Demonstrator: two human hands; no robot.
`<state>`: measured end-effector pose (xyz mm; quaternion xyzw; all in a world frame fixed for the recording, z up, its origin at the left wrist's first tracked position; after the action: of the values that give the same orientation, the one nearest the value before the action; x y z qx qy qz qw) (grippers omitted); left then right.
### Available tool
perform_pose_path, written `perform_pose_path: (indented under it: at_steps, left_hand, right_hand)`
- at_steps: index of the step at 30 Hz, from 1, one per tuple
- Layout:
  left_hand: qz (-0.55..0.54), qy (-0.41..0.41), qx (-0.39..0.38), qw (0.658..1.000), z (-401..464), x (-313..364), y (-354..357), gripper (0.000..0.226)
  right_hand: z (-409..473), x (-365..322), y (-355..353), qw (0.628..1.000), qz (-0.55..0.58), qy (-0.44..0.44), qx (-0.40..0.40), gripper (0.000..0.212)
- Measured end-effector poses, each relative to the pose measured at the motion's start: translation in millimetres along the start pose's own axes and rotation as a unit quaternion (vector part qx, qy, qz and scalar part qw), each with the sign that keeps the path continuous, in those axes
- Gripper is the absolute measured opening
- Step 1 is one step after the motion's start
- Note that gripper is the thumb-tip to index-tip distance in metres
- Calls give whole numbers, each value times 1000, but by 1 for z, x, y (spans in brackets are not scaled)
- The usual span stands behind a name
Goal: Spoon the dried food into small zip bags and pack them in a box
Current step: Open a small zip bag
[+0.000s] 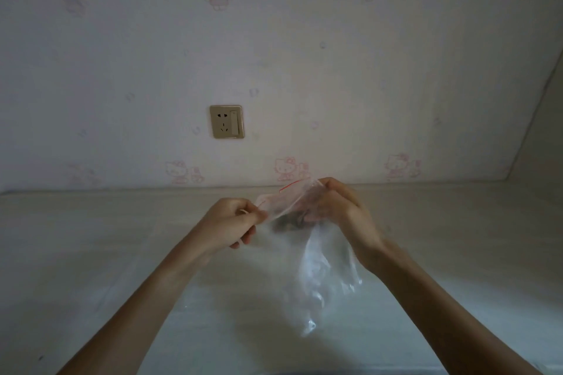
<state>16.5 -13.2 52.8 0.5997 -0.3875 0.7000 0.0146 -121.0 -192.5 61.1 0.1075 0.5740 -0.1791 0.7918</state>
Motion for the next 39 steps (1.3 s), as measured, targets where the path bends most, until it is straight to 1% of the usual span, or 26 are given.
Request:
perform_pose_path:
  at_steps: [2,3,4,7,8,13,15,16,17,18,19,21,22,24,26,28,31,33,34,37,39]
  left_hand:
    - [18,45,63,997,-1,2,-1,24]
    - [23,65,86,994,-3,4,-1,24]
    - [25,86,104,991,-5,7,-2,25]
    - [14,138,152,979,-12,16,-5,27]
    - [15,153,166,974,-14,18,-6,27]
    - [44,214,254,942,-18,22,-13,27]
    - [31,218,273,936,-17,19,-15,29]
    - [2,214,264,940,-17,18,-14,30]
    - [-44,208,248,945,-17,17,-12,30]
    - [-98,196,228,949,-17,15,-10,28]
    - [-153,178,209,949,-17,13,-8,25]
    - [-265,129,157,943,-17,11,-6,18]
    - [-327,102,115,932,-18,11,-5,12]
    - [-430,57,31,901,-18,10,-2,16]
    - [-494,19,-21,869,-18,10,3,12]
    - [-553,-14,-57,831,-17,12,11,9]
    - [-623,-59,-103,774,-18,18,21,12]
    - [-643,-70,-121,753,-20,21,25,16]
    - [-643,-70,-123,753,-20,23,27,17]
    - [-626,-82,-107,768,-20,25,31,15]
    - [-644,-102,-117,749,-20,23,34,8]
  right_hand:
    - [0,-2,1,998,-44,-28,-30,14]
    - [0,-4,2,997,-66,-39,-31,14]
    - [1,-5,2,995,-89,-47,-20,15]
    - [6,-8,2,989,-129,-49,49,6]
    - [9,-6,0,987,-138,-46,66,10]
    - [11,-8,-6,978,-179,-21,101,18]
    - [11,-12,-12,968,-215,-21,128,12]
    - [11,-12,-15,958,-248,-25,141,8]
    - [11,-13,-17,951,-270,-24,151,10]
    - [10,-11,-17,954,-258,-12,152,16]
    - [9,-9,-17,968,-206,12,145,20]
    - [6,-6,-14,987,-58,70,130,21]
    - [5,-6,-14,988,2,90,123,19]
    - [1,-5,-14,984,82,120,103,16]
    - [-1,-3,-14,974,157,142,82,14]
    - [-3,-1,-11,952,252,162,67,13]
    - [-2,-2,-5,907,380,178,37,15]
    - [-2,-1,-2,897,399,187,26,19]
    - [-2,0,-2,898,394,193,25,21]
    - [-4,4,-1,895,394,206,19,23]
    - [-6,5,0,892,399,213,4,15]
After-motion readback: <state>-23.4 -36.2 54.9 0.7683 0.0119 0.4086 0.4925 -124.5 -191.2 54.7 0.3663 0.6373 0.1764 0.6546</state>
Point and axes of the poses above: each hand's wrist, its own z-axis towards the middle knuckle, its own y-axis out of the palm, x = y × z, the point moved 2 cm from there along z, towards the middle knuckle
